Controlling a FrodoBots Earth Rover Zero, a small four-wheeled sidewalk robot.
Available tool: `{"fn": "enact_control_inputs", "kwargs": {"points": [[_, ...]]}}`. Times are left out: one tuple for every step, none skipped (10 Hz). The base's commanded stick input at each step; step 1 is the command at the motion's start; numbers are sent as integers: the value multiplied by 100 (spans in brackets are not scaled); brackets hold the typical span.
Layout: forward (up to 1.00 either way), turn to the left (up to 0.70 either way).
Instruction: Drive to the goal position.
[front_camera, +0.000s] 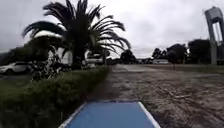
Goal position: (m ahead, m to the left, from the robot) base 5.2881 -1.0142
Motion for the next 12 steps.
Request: {"fn": "enact_control_inputs", "kwargs": {"points": [[50,0],[50,0],[50,0],[50,0],[50,-36],[50,-50],[50,-26],[50,0],[50,0],[50,0],[50,0],[50,0]]}}
